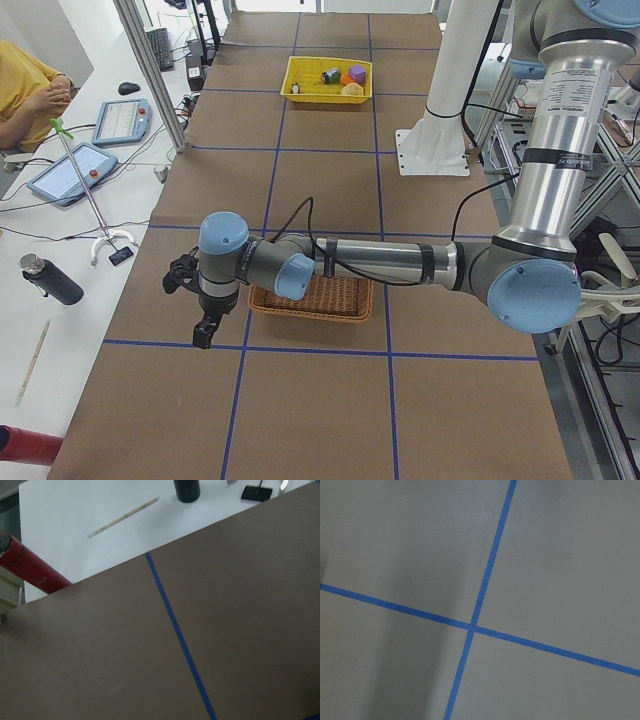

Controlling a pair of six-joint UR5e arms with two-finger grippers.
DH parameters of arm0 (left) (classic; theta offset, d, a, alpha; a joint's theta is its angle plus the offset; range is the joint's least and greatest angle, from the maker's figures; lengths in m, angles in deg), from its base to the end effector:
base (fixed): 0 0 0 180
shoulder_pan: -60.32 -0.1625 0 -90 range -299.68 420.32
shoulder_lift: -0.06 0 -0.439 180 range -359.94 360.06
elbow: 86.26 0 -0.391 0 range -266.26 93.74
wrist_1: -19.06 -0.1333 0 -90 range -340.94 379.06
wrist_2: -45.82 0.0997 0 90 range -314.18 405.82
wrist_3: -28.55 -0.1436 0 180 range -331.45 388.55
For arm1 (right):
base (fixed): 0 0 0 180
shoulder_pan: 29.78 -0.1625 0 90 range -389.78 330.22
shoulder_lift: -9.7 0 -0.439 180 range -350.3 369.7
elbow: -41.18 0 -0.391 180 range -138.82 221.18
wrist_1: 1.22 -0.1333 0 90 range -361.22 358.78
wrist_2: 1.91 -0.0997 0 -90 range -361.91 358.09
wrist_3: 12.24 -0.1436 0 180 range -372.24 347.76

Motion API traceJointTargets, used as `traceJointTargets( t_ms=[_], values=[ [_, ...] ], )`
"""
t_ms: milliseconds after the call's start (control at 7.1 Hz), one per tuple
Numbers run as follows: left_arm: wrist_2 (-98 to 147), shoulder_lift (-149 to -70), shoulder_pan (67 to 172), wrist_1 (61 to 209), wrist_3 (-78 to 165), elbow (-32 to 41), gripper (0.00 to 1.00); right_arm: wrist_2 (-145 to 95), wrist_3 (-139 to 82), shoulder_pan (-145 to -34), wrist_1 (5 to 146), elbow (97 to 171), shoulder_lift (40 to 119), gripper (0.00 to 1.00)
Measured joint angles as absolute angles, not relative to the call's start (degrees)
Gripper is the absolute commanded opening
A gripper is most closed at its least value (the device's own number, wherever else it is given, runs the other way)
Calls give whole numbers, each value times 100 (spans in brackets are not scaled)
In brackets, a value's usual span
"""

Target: Move tape to another basket

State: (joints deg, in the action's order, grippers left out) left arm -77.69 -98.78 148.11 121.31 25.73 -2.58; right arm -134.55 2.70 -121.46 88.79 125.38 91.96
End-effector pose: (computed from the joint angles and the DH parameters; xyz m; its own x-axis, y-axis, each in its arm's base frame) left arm -0.0314 -0.5867 0.6695 0.8249 0.2201 -0.5207 -0.0780 0.9566 0.2809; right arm 0.0522 -0.5518 0.6865 0.7187 -0.2587 0.6454 0.1614 0.9649 0.2071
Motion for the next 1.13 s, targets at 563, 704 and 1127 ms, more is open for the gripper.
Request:
traceJointTargets(
  t_ms=[563,704,1127],
  values=[
    [-8112,-9952,14855,10374,2092,-139,99,-13438,254,-12145,8887,12529,9225,100],
    [-8422,-9944,14875,10295,2079,-134,99,-13435,262,-12145,8886,12530,9241,100],
    [-8696,-9942,14903,10294,2150,-122,99,-13310,289,-12153,8879,12532,9372,100]
  ],
)
